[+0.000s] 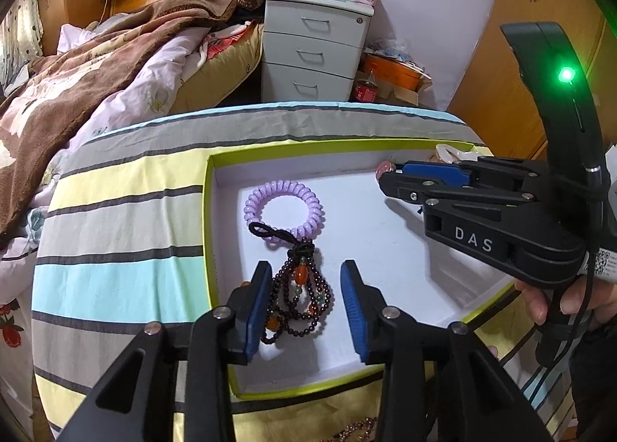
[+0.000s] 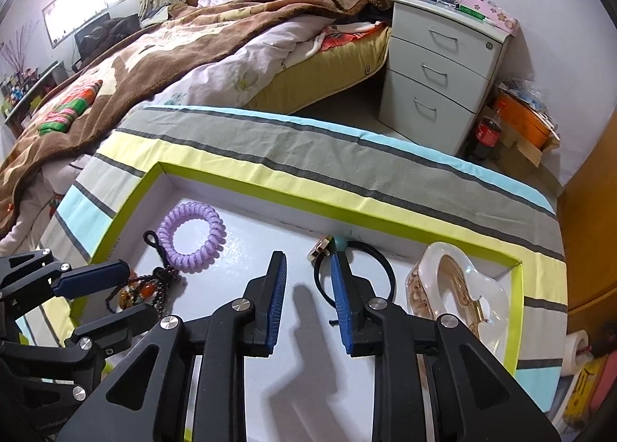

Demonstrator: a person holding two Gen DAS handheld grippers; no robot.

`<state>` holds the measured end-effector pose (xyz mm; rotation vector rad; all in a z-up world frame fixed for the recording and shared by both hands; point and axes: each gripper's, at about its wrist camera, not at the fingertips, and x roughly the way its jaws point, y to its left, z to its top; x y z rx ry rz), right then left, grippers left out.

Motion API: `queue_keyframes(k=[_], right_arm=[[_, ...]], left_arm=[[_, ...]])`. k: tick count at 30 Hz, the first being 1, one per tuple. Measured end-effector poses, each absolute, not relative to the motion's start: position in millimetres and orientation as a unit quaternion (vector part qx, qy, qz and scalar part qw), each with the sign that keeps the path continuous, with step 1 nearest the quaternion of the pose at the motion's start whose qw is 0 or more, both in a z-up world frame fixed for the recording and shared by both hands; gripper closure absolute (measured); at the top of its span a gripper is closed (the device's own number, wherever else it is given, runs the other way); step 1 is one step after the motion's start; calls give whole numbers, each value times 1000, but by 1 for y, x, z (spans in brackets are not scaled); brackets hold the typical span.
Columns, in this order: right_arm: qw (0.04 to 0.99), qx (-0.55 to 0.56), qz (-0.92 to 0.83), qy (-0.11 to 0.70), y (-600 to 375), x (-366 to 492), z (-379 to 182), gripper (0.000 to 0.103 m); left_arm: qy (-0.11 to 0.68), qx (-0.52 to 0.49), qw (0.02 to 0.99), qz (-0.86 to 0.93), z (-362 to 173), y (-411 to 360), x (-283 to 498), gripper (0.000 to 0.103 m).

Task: Organize jewelry
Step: 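Open the left gripper to drop the bracelet in the box while the right drops the elastic, then move both grippers back from the box to the loose accessories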

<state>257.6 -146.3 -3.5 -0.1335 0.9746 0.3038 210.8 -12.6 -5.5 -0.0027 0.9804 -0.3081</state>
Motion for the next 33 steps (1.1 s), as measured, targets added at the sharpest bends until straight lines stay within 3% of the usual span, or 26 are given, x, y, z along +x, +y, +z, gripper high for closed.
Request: queue_keyframes(k=[19, 21, 23, 33], right_arm=[[901, -14, 140, 411, -170, 183, 43, 75], [903, -9, 138, 407, -173, 175, 46, 71], [904, -2, 141, 403, -176, 166, 47, 57], [907, 20, 133, 399, -194, 122, 40, 57]], left_arm=[[438, -6, 890, -130, 30, -13, 162, 51], [435, -9, 891, -128, 32, -11, 156, 51], [433, -14, 893, -127, 34, -9, 149, 50], [424, -33, 898, -115, 36, 9, 115, 48]])
